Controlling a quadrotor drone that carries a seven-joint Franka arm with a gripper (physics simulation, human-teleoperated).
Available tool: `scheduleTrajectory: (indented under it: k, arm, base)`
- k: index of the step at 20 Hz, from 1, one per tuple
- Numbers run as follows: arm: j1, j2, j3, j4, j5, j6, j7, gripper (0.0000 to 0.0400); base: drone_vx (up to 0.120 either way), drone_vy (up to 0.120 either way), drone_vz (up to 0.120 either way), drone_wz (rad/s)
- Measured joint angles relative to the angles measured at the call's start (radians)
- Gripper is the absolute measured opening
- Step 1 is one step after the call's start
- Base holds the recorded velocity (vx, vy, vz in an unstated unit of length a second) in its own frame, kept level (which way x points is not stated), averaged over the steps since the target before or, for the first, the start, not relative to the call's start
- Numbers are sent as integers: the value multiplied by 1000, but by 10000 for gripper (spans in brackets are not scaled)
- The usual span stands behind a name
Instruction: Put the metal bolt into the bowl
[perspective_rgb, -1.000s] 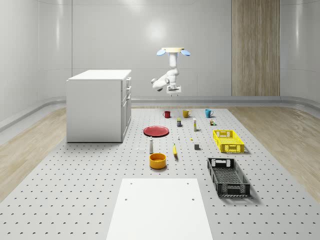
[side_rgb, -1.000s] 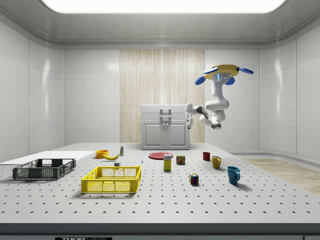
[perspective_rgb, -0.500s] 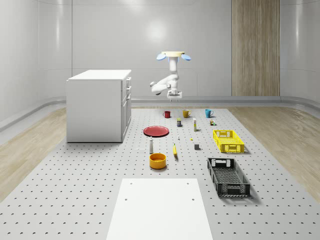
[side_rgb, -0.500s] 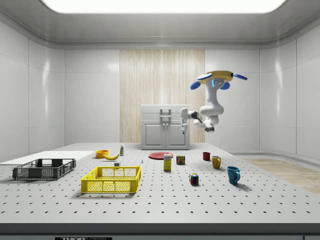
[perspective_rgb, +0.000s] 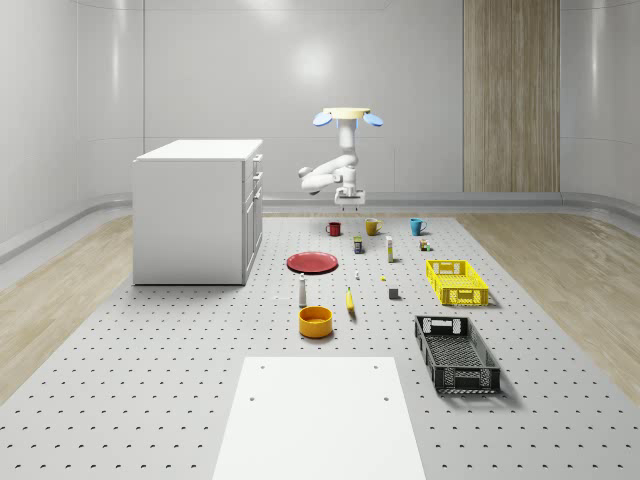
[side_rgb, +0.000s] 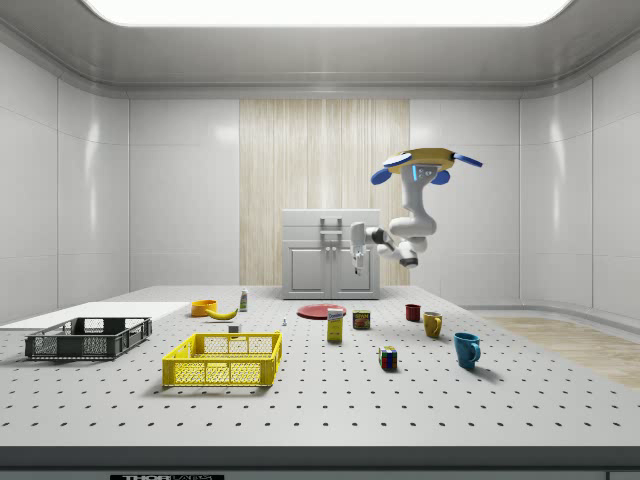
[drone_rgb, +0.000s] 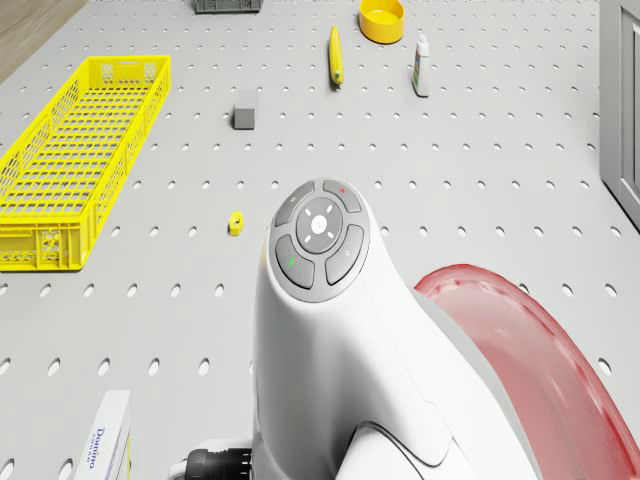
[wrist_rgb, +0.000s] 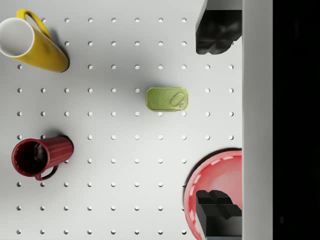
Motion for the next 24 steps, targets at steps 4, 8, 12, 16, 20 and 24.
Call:
scheduleTrajectory:
  k: [4, 8, 12, 16, 20, 24]
  arm:
    - [-8, -20, 7, 1, 11, 18, 7, 400]
    - [-15, -40, 13, 3, 21, 36, 14, 400]
    - [-21, -59, 19, 4, 31, 53, 20, 400]
    - [-27, -78, 24, 5, 40, 70, 25, 400]
    - [-33, -96, 29, 7, 49, 87, 30, 400]
    - [-38, -113, 34, 8, 58, 103, 35, 400]
  base:
    - [120, 0, -30, 0]
    - [120, 0, -120, 0]
    - [120, 0, -120, 0]
    - [120, 0, -120, 0]
    - [120, 0, -120, 0]
    - [120, 0, -120, 0]
